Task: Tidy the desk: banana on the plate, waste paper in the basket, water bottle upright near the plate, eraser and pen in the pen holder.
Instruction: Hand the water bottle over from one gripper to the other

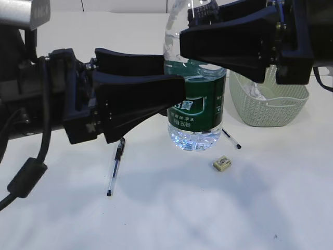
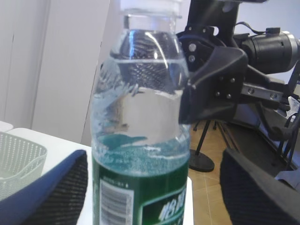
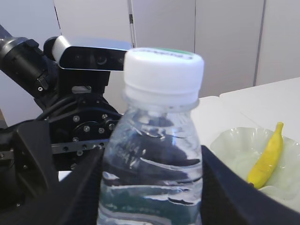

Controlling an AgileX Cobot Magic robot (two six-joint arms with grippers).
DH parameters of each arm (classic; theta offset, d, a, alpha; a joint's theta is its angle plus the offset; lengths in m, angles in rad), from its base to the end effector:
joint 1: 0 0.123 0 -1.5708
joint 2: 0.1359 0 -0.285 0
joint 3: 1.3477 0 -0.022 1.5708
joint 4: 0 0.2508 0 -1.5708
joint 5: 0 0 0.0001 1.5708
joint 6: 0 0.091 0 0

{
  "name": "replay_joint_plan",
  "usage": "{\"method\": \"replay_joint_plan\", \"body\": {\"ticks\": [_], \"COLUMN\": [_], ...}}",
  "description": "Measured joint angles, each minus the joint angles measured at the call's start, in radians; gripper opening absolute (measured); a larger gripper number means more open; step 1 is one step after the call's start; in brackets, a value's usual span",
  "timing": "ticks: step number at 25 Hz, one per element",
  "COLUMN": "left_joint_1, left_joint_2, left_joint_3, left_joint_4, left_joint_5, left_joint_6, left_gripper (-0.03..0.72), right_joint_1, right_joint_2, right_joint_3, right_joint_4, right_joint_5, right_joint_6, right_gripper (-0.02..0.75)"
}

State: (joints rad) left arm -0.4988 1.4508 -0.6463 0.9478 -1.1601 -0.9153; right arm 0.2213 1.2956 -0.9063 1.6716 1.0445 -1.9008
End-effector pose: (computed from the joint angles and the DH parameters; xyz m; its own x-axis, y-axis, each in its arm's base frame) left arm 0.2024 -0.1874 0.2724 -0.2105 -0.1870 -0.9595 0.9532 0.1784 -0.2439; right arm 0.2290 0.1318 0.3456 -0.0023 -0.0690 -0.9976 -0.9526 0.3037 -0.0188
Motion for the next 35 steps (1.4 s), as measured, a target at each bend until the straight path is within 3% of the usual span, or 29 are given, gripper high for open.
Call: {"method": "replay_joint_plan", "body": {"ticks": [16, 35], "left_joint_1": [-0.049, -0.072], "left_joint_2": [0.131, 0.170], "left_joint_3": [-0.109, -0.117], "left_joint_4": [-0.026, -0.045], "left_joint_5": [0.000, -0.006], "left_joint_6": [-0.028, -0.032], "left_gripper": [0.630, 0.623], "right_joint_1": [0.000, 0.000], "right_joint_2": [0.000, 0.000], "right_joint_3": [0.000, 0.000], "right_joint_4": [-0.002, -0.009], "right_joint_5": [0.002, 0.002], "right_joint_6": [-0.001, -0.007], "right_gripper": [0.408, 0.407]}}
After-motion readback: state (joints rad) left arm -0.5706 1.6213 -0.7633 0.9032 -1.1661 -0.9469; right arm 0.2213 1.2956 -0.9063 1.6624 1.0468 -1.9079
